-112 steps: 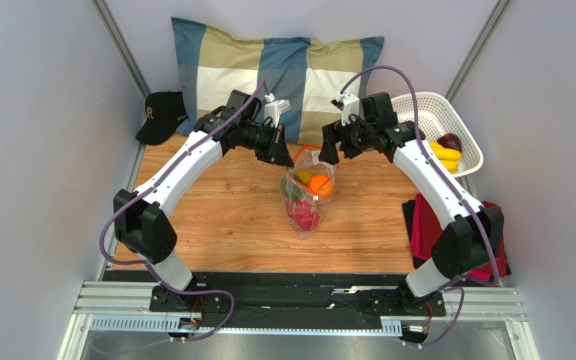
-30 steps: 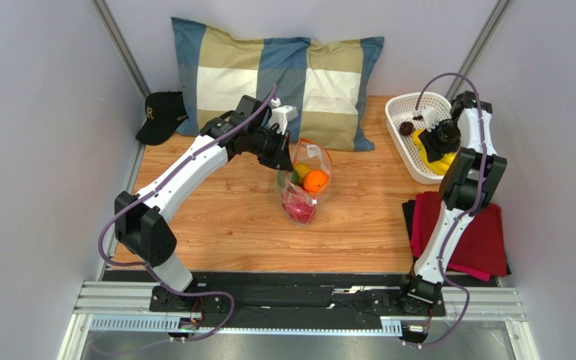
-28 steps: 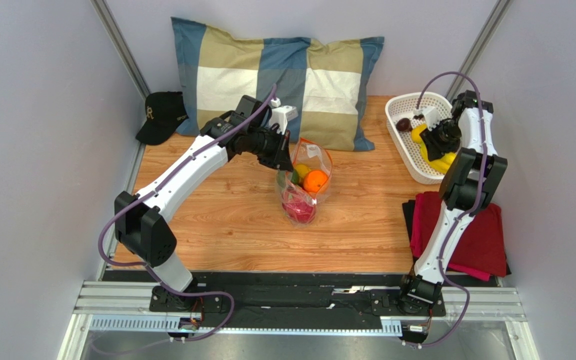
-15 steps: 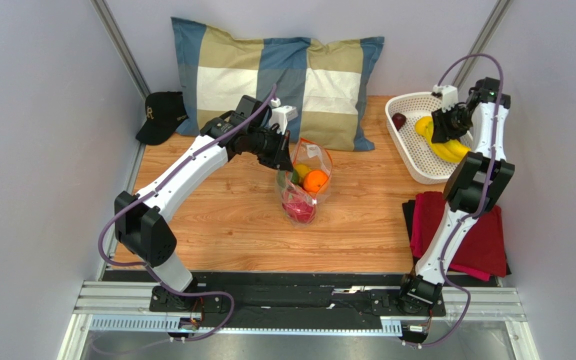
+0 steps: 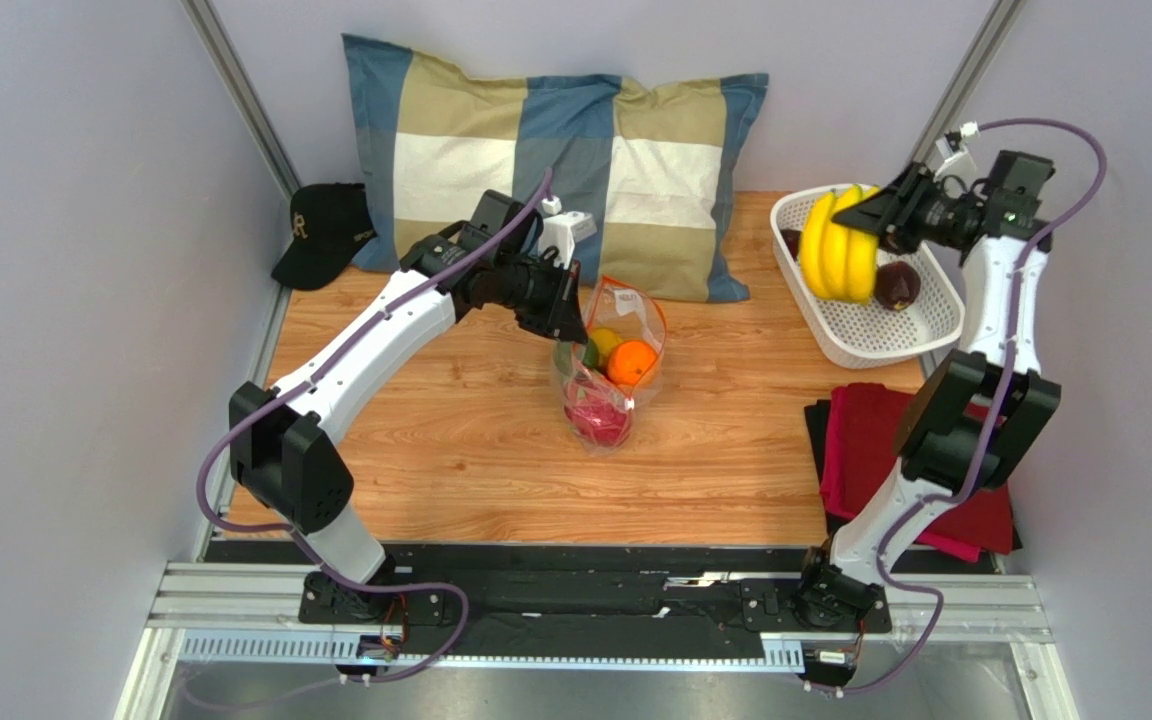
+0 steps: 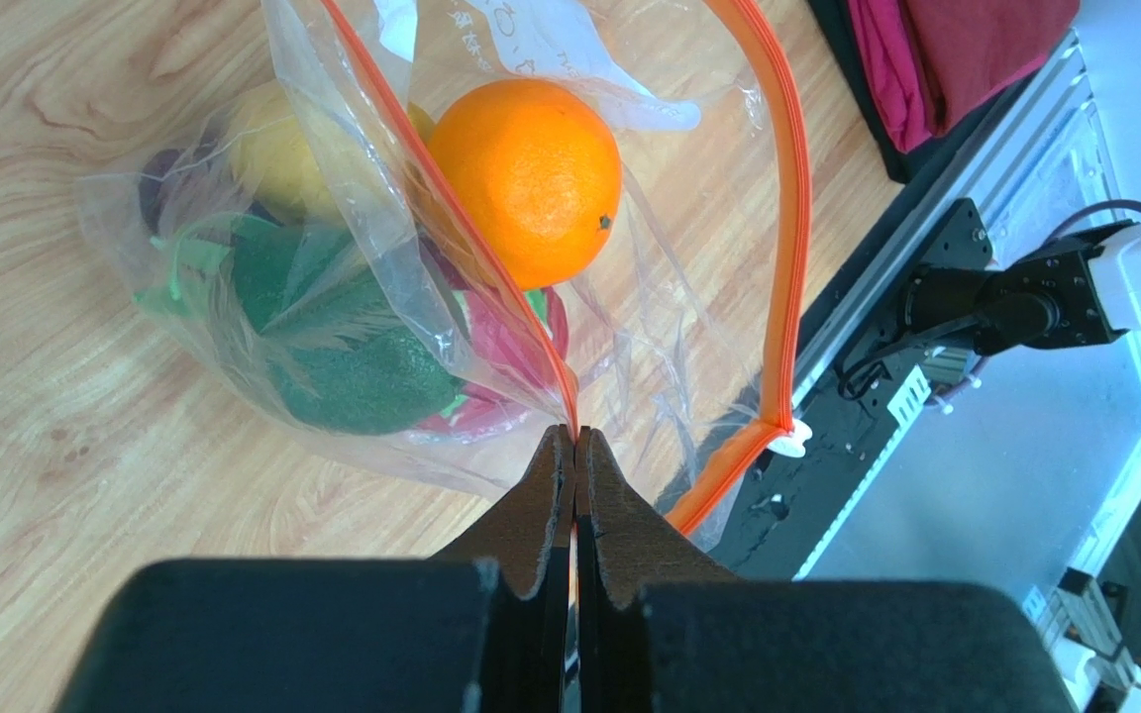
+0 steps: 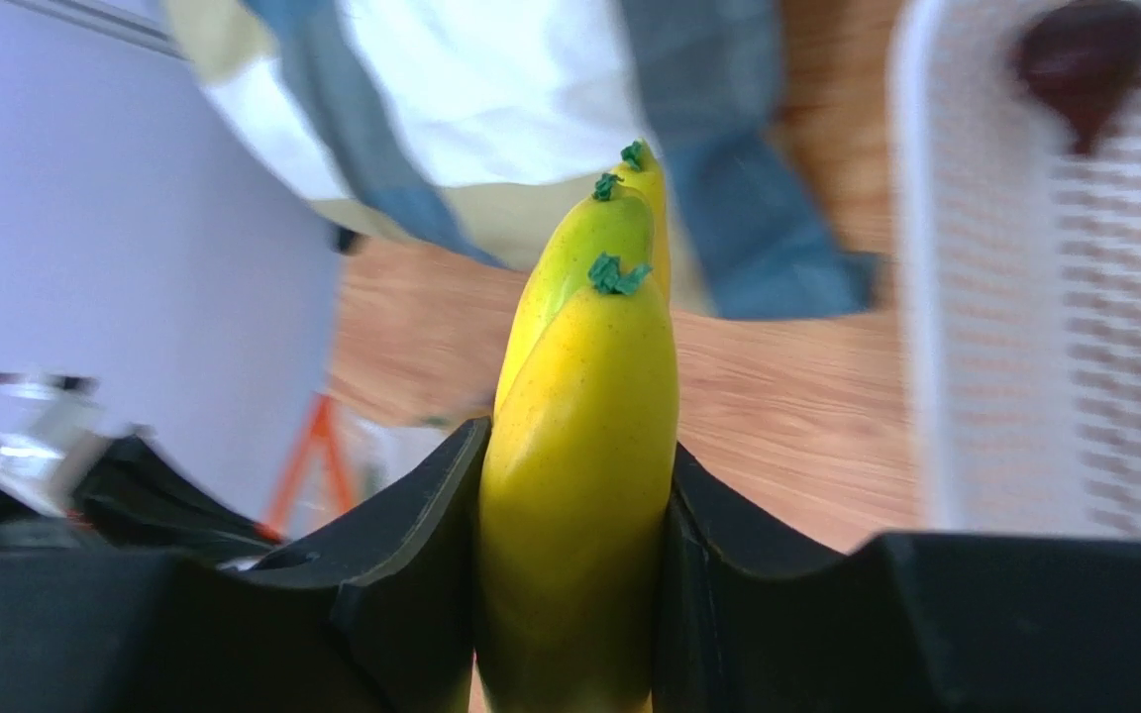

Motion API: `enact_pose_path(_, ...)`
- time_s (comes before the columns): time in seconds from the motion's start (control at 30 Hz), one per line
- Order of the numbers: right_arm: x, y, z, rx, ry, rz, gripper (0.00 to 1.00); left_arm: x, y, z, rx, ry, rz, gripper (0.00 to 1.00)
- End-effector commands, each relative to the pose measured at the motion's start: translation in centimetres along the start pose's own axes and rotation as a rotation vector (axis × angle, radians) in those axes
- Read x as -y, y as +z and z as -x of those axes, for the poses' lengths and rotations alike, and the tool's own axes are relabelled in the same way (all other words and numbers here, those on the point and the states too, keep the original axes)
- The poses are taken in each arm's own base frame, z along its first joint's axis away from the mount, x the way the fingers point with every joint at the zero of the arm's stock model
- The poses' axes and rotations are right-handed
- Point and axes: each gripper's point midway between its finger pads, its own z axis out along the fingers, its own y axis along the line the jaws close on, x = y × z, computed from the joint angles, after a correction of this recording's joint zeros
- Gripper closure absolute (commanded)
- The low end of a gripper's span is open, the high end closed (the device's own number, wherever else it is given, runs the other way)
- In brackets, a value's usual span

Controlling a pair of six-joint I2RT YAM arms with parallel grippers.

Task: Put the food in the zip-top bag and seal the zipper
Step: Pick up the fake fruit from the bin, then place the fake fruit in the zipper food storage bag.

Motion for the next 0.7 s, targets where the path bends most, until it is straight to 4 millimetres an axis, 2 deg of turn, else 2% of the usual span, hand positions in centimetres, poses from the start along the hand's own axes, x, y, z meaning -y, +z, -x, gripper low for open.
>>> enact_pose_path(0.0, -14.2, 0.3, 0.9, 0.084, 0.242, 0.356, 1.00, 0.5, -0.3, 1.1, 0.027, -0.019, -0.039, 1.00)
enact_pose_path(0.03, -16.9, -0.4, 1.4, 0.141, 0.154, 0.430, 1.00, 0.6, -0.4, 1.2, 0.030, -0.025, -0.045, 1.00)
enact_pose_path(0.07, -18.2, -0.3, 1.1, 0.140, 0.181, 0.465, 1.00, 0.5, -0.5, 1.3, 0.035, -0.037, -0.056, 1.00)
enact_pose_path(0.1, -18.6, 0.3, 0.2, 0.128, 0.220, 0.485, 1.00, 0.4, -0.4, 1.3, 0.034, -0.053, -0.056, 1.00)
enact_pose_path(0.13, -21.0, 0.2, -0.1, 0.120, 0.258, 0.546, 1.00, 0.2, -0.4, 1.3, 0.035, -0.060, -0.058, 1.00)
enact_pose_path(0.17, -22.3, 0.0, -0.5, 0.119, 0.270, 0.581, 1.00, 0.2, -0.5, 1.4, 0.035, -0.071, -0.070, 1.00)
enact_pose_path(0.2, -22.9, 0.9, -2.2, 0.082, 0.319, 0.606, 1.00, 0.1, -0.5, 1.4, 0.034, -0.081, -0.074, 1.00)
enact_pose_path(0.23, -24.3, 0.3, -2.4, 0.082, 0.356, 0.663, 1.00, 0.0, -0.6, 1.5, 0.039, -0.085, -0.074, 1.00)
enact_pose_path(0.27, -25.4, 0.0, -3.4, 0.065, 0.350, 0.675, 1.00, -0.1, -0.7, 1.6, 0.043, -0.086, -0.072, 1.00)
enact_pose_path(0.3, -26.1, 0.6, -5.1, 0.027, 0.358, 0.691, 1.00, -0.1, -0.8, 1.7, 0.046, -0.085, -0.073, 1.00)
enact_pose_path(0.37, -28.0, -0.3, -6.2, 0.032, 0.303, 0.749, 1.00, -0.1, -0.9, 1.8, 0.051, -0.094, -0.088, 1.00)
enact_pose_path(0.4, -29.7, 0.0, -8.1, -0.017, 0.293, 0.785, 1.00, -0.2, -1.0, 1.8, 0.053, -0.102, -0.094, 1.00)
enact_pose_path(0.5, -30.5, 0.6, -10.8, -0.042, 0.272, 0.821, 1.00, -0.1, -1.0, 1.8, 0.049, -0.117, -0.118, 1.00)
enact_pose_path(0.67, -30.5, 2.6, -12.8, 0.016, 0.236, 0.861, 1.00, 0.1, -0.9, 2.0, 0.054, -0.119, -0.130, 1.00)
